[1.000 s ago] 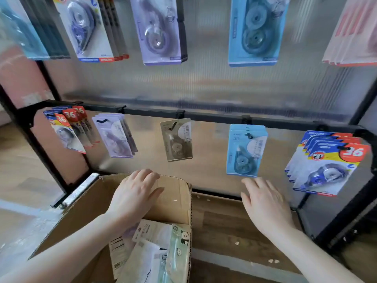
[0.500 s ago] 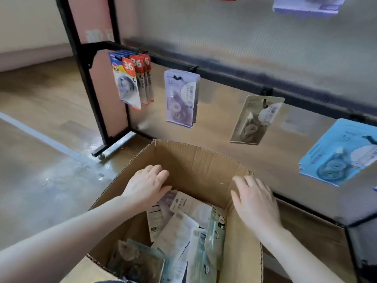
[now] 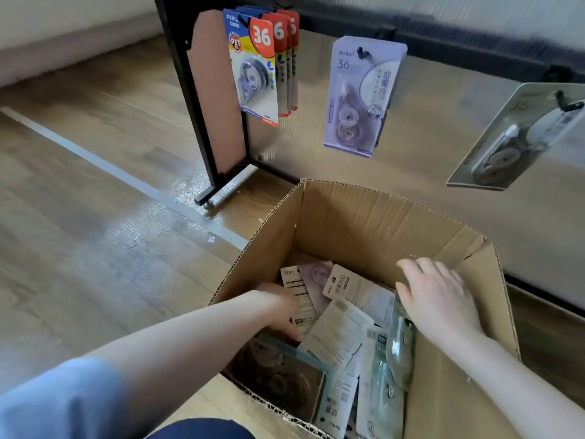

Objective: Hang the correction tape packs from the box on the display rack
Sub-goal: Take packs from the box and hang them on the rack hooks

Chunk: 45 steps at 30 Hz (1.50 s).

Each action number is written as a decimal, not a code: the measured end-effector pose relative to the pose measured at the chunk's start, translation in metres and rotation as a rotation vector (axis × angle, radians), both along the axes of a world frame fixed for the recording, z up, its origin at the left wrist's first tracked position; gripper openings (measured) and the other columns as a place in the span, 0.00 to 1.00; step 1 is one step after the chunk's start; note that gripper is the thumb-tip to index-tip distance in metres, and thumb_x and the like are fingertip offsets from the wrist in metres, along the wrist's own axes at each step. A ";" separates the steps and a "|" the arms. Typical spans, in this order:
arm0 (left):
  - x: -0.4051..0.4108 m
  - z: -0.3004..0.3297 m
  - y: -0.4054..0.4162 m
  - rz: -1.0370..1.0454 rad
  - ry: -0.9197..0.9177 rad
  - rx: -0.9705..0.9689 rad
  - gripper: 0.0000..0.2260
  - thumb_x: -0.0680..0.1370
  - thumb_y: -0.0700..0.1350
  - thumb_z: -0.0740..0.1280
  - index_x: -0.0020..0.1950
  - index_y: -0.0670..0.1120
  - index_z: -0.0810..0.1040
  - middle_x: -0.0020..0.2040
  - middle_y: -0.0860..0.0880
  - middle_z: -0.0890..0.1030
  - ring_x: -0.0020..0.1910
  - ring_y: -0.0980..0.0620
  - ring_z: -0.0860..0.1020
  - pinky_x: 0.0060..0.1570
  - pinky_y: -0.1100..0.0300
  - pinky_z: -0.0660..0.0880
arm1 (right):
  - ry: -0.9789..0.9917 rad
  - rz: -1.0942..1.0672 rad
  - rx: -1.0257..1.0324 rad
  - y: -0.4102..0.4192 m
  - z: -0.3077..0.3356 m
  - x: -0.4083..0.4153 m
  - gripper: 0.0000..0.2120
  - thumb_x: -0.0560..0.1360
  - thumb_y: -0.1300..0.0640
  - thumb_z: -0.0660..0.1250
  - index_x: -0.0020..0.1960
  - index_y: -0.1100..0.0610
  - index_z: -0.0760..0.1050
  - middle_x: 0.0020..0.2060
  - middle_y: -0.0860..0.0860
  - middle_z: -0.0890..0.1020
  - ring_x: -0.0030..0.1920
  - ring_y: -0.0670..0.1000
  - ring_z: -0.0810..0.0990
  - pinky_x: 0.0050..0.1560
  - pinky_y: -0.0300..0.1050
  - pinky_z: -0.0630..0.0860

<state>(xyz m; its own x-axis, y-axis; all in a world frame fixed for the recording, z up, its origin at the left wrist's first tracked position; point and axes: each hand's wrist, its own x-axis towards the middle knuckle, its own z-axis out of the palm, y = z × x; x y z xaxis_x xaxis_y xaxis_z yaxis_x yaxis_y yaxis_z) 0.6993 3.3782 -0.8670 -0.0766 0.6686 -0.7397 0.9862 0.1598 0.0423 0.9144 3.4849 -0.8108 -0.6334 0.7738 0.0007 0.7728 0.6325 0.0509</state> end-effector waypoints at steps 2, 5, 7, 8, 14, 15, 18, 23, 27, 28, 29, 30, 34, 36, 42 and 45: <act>0.001 0.000 -0.004 -0.025 -0.066 -0.112 0.24 0.74 0.59 0.68 0.61 0.43 0.72 0.55 0.46 0.78 0.48 0.48 0.77 0.39 0.59 0.72 | -0.020 -0.011 -0.003 0.002 -0.004 0.001 0.14 0.80 0.50 0.55 0.64 0.51 0.69 0.57 0.49 0.75 0.59 0.52 0.72 0.59 0.45 0.68; 0.008 -0.005 -0.009 -0.115 -0.111 -0.195 0.22 0.72 0.54 0.72 0.59 0.43 0.74 0.54 0.46 0.78 0.46 0.50 0.74 0.38 0.59 0.70 | -0.047 -0.021 -0.022 0.003 -0.009 0.003 0.14 0.80 0.49 0.55 0.63 0.51 0.69 0.56 0.49 0.75 0.59 0.52 0.72 0.58 0.46 0.67; 0.015 -0.010 -0.012 -0.165 -0.130 -0.240 0.23 0.72 0.50 0.74 0.62 0.43 0.74 0.57 0.45 0.78 0.49 0.49 0.74 0.42 0.58 0.70 | -0.043 -0.016 -0.027 0.003 -0.011 0.003 0.14 0.80 0.50 0.55 0.63 0.51 0.69 0.55 0.49 0.75 0.58 0.53 0.73 0.58 0.46 0.68; 0.018 -0.013 -0.014 -0.188 -0.130 -0.270 0.23 0.71 0.47 0.75 0.64 0.44 0.73 0.59 0.45 0.77 0.51 0.47 0.74 0.44 0.57 0.70 | -0.041 -0.014 -0.029 0.003 -0.012 0.003 0.14 0.80 0.50 0.55 0.63 0.51 0.69 0.55 0.49 0.75 0.58 0.52 0.73 0.58 0.46 0.68; 0.015 -0.013 -0.021 -0.193 0.024 -0.356 0.21 0.74 0.41 0.71 0.66 0.41 0.73 0.62 0.42 0.77 0.55 0.43 0.77 0.50 0.54 0.73 | -0.040 -0.013 -0.046 0.004 -0.014 0.007 0.14 0.80 0.50 0.55 0.64 0.51 0.68 0.57 0.49 0.75 0.59 0.52 0.72 0.59 0.46 0.68; 0.014 -0.011 -0.021 -0.181 0.049 -0.337 0.18 0.76 0.42 0.69 0.65 0.41 0.74 0.61 0.42 0.77 0.54 0.43 0.77 0.51 0.55 0.74 | -0.042 -0.016 -0.048 0.005 -0.015 0.008 0.14 0.80 0.50 0.55 0.64 0.51 0.68 0.57 0.49 0.75 0.59 0.52 0.72 0.59 0.46 0.68; 0.009 -0.007 -0.018 -0.174 0.038 -0.295 0.15 0.78 0.45 0.66 0.62 0.42 0.76 0.59 0.42 0.78 0.56 0.43 0.78 0.51 0.55 0.74 | -0.050 -0.019 -0.058 0.006 -0.015 0.009 0.14 0.81 0.49 0.54 0.64 0.51 0.67 0.57 0.49 0.74 0.60 0.52 0.72 0.59 0.45 0.68; 0.000 0.012 -0.004 -0.027 -0.184 -0.107 0.11 0.77 0.43 0.67 0.60 0.45 0.75 0.55 0.47 0.77 0.49 0.50 0.74 0.45 0.61 0.70 | -0.089 0.034 -0.081 0.008 -0.014 0.002 0.12 0.81 0.51 0.54 0.62 0.52 0.67 0.56 0.50 0.73 0.59 0.53 0.72 0.58 0.46 0.68; -0.007 0.026 -0.002 0.106 -0.328 0.118 0.11 0.74 0.45 0.71 0.56 0.48 0.79 0.51 0.51 0.79 0.47 0.54 0.77 0.40 0.64 0.74 | -0.144 0.092 -0.122 0.016 -0.018 -0.008 0.10 0.81 0.53 0.54 0.60 0.53 0.68 0.54 0.51 0.74 0.56 0.53 0.74 0.56 0.46 0.71; -0.008 0.029 -0.003 0.138 -0.354 0.148 0.11 0.74 0.45 0.72 0.56 0.48 0.79 0.52 0.51 0.81 0.48 0.53 0.78 0.44 0.61 0.77 | -0.165 0.095 -0.165 0.018 -0.021 -0.010 0.11 0.81 0.53 0.55 0.60 0.54 0.69 0.54 0.52 0.75 0.56 0.54 0.74 0.55 0.47 0.71; -0.010 0.031 -0.004 0.168 -0.377 0.165 0.11 0.73 0.45 0.72 0.55 0.47 0.80 0.53 0.50 0.81 0.50 0.53 0.79 0.47 0.57 0.79 | -0.194 0.102 -0.223 0.021 -0.025 -0.013 0.12 0.80 0.53 0.55 0.61 0.54 0.69 0.54 0.52 0.75 0.56 0.55 0.75 0.54 0.48 0.72; -0.012 0.032 -0.006 0.195 -0.396 0.177 0.11 0.73 0.44 0.72 0.54 0.46 0.81 0.52 0.49 0.82 0.50 0.51 0.80 0.49 0.54 0.79 | -0.230 0.113 -0.283 0.023 -0.030 -0.015 0.13 0.80 0.53 0.56 0.63 0.54 0.69 0.55 0.52 0.76 0.56 0.55 0.75 0.54 0.49 0.73; -0.016 0.032 -0.009 0.285 -0.431 0.226 0.06 0.73 0.41 0.70 0.46 0.39 0.81 0.49 0.43 0.82 0.46 0.46 0.80 0.45 0.54 0.78 | -0.315 0.092 -0.501 0.027 -0.052 -0.024 0.18 0.78 0.51 0.60 0.67 0.51 0.69 0.60 0.51 0.76 0.59 0.55 0.76 0.53 0.48 0.74; -0.014 0.032 -0.011 0.293 -0.430 0.230 0.05 0.76 0.42 0.68 0.48 0.41 0.79 0.50 0.44 0.81 0.47 0.48 0.79 0.47 0.54 0.78 | -0.316 0.061 -0.599 0.026 -0.063 -0.029 0.21 0.76 0.48 0.63 0.68 0.50 0.68 0.61 0.50 0.76 0.58 0.53 0.76 0.53 0.46 0.74; -0.007 0.033 -0.015 0.372 -0.379 0.187 0.19 0.82 0.45 0.59 0.73 0.51 0.63 0.67 0.47 0.72 0.45 0.50 0.80 0.34 0.57 0.81 | -0.238 -0.023 -0.723 0.022 -0.085 -0.038 0.15 0.71 0.47 0.70 0.54 0.51 0.74 0.49 0.48 0.80 0.47 0.48 0.78 0.47 0.45 0.77; -0.009 0.033 -0.015 0.331 -0.346 0.240 0.13 0.81 0.44 0.60 0.66 0.50 0.66 0.62 0.46 0.74 0.39 0.47 0.82 0.29 0.58 0.80 | -0.125 -0.072 -0.740 0.022 -0.090 -0.039 0.13 0.67 0.47 0.73 0.45 0.52 0.74 0.42 0.48 0.80 0.43 0.49 0.79 0.44 0.47 0.76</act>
<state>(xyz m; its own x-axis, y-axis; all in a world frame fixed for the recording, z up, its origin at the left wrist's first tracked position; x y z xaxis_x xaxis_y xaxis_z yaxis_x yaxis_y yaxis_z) 0.6906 3.3628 -0.8336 -0.0908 0.8034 -0.5884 0.8068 0.4057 0.4295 0.8756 3.5073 -0.9007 -0.5420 0.5842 -0.6041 0.8302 0.4838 -0.2770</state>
